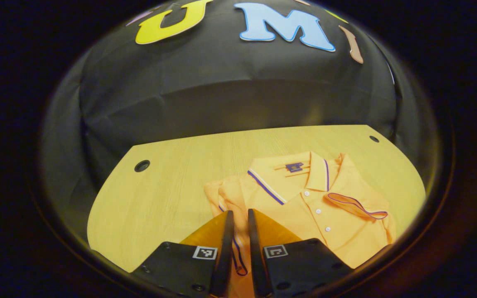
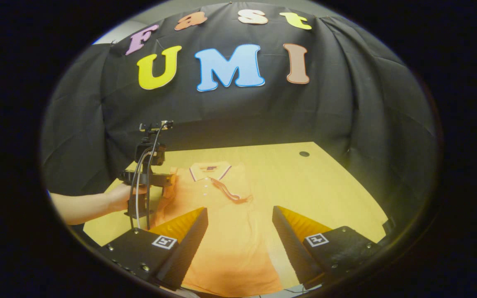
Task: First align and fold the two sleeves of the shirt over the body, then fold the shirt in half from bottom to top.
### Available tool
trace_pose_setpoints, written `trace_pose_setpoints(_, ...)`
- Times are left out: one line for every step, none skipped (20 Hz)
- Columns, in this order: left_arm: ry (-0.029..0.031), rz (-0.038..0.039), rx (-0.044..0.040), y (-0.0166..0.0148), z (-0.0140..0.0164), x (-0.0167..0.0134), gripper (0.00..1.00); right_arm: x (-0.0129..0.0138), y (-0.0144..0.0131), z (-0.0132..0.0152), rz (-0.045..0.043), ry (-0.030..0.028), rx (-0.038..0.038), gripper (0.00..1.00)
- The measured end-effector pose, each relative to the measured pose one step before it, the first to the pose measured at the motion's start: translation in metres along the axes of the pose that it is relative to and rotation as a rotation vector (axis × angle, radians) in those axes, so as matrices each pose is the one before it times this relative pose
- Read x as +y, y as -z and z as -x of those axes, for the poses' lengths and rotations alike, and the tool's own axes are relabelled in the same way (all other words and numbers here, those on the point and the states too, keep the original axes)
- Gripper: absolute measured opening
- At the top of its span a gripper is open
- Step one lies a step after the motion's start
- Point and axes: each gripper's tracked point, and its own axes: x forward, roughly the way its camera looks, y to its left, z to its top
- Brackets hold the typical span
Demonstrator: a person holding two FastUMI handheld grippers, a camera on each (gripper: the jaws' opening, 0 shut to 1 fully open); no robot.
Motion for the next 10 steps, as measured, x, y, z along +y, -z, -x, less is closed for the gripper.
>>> trace_pose_setpoints(0.01202,0.00247,0.00283,0.00111,0.00234,-0.00478,0.33,-0.00327,-0.00056,0.00199,0.00383,0.00344,-0.00480,0.96)
trace_pose_setpoints(0.00005,-0.00139,-0.00091,0.00145,0.00271,-0.00162,0.36,-0.00265,0.00167,0.00126,0.00183,0.00105,-0.00263,0.96)
trace_pose_setpoints(0.00686,0.00330,-0.00344,0.00079,0.00391,-0.00242,0.39,-0.00180,0.00087,0.00135,-0.00158,-0.00169,-0.00124,0.97)
trace_pose_setpoints(0.00725,0.00721,-0.00100,0.00142,0.00623,-0.00308,0.49,-0.00117,0.00116,0.00078,-0.00168,-0.00439,-0.00149,0.96)
trace_pose_setpoints(0.00170,0.00697,-0.00298,0.00151,0.00641,-0.00080,0.60,-0.00095,0.00144,0.00102,0.00002,-0.00672,0.00224,0.96)
trace_pose_setpoints(0.00167,0.00969,-0.00516,0.00129,0.00948,-0.00045,0.70,-0.00138,0.00370,0.00035,0.00200,-0.00464,0.00195,0.97)
trace_pose_setpoints(0.00407,0.01099,-0.00140,0.00428,0.01091,-0.00059,0.81,-0.00096,0.00393,-0.00030,0.00212,-0.00506,0.00487,0.97)
trace_pose_setpoints(-0.00314,0.00784,-0.00113,0.00495,0.01313,0.00099,0.89,0.00054,0.00655,-0.00039,-0.00086,-0.00870,0.01093,0.97)
trace_pose_setpoints(-0.00553,0.00403,-0.00279,0.00675,0.01280,0.00289,0.90,0.00164,0.00678,0.00058,-0.00248,-0.01169,0.01142,0.97)
trace_pose_setpoints(-0.00696,-0.00349,-0.00161,0.00755,0.01400,0.00273,0.90,0.00156,0.00823,-0.00068,-0.00148,-0.01141,0.01308,0.97)
